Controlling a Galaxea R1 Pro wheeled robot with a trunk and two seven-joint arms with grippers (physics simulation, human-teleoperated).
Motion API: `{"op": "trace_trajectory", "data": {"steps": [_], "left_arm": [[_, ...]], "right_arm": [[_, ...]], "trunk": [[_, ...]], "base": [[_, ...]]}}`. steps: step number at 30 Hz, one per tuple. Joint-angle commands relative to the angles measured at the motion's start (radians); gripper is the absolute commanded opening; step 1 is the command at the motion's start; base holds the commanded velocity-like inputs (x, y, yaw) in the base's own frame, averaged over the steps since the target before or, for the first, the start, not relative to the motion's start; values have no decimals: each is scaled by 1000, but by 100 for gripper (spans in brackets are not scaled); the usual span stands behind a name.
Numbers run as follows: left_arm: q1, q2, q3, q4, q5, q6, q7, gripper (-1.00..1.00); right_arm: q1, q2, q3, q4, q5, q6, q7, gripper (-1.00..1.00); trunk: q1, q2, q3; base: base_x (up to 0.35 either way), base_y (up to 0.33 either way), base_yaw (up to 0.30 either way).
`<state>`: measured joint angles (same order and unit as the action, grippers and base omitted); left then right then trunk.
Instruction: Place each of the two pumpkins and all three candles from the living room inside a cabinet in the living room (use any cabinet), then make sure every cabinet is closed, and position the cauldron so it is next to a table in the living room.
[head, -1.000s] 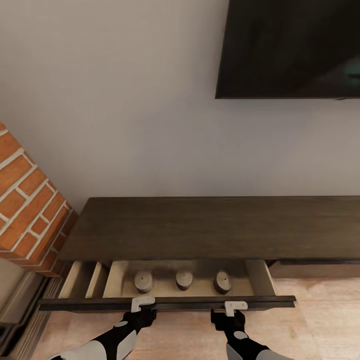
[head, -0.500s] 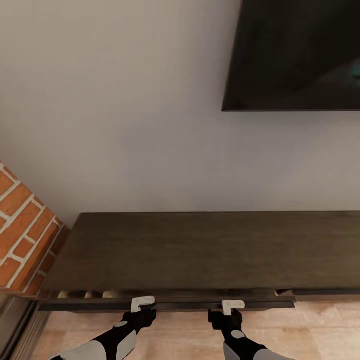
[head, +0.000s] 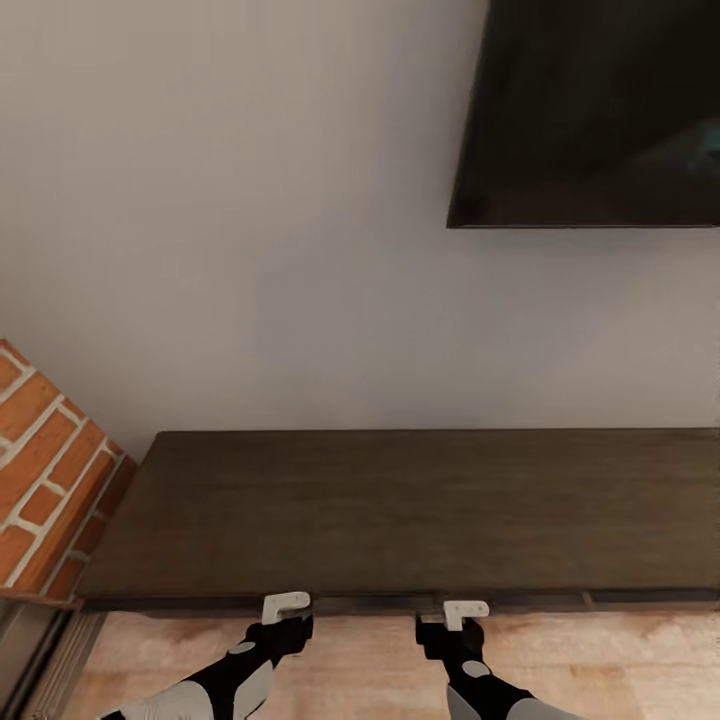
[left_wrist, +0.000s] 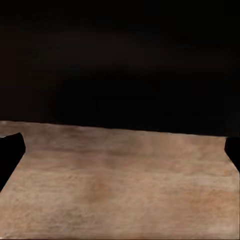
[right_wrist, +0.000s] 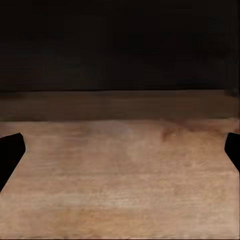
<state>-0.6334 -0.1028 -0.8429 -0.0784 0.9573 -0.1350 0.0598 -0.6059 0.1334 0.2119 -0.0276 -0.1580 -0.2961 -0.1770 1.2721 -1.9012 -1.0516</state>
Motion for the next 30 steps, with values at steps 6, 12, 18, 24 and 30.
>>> {"op": "trace_trajectory", "data": {"steps": [6,12,18,24,30], "left_arm": [[0,0,1,0,0,0,0,100],[0,0,1,1,0,0,0,100],[2,0,1,2,0,0,0,100],[3,0,1,2,0,0,0,100],[7,0,1,3,0,0,0,100]], "right_arm": [[0,0,0,0,0,0,1,100],[0,0,0,0,0,0,1,100],[0,-2,0,0,0,-2,1,100],[0,-4,-1,0,0,-18,1,100],[0,-10,-2,3,-1,-20,1,100]], "trunk": [[0,0,0],[0,0,0],[0,0,0],[0,0,0],[0,0,0]], "base": [[-340,0,0],[-343,0,0],[-343,0,0],[-343,0,0],[-343,0,0]]}}
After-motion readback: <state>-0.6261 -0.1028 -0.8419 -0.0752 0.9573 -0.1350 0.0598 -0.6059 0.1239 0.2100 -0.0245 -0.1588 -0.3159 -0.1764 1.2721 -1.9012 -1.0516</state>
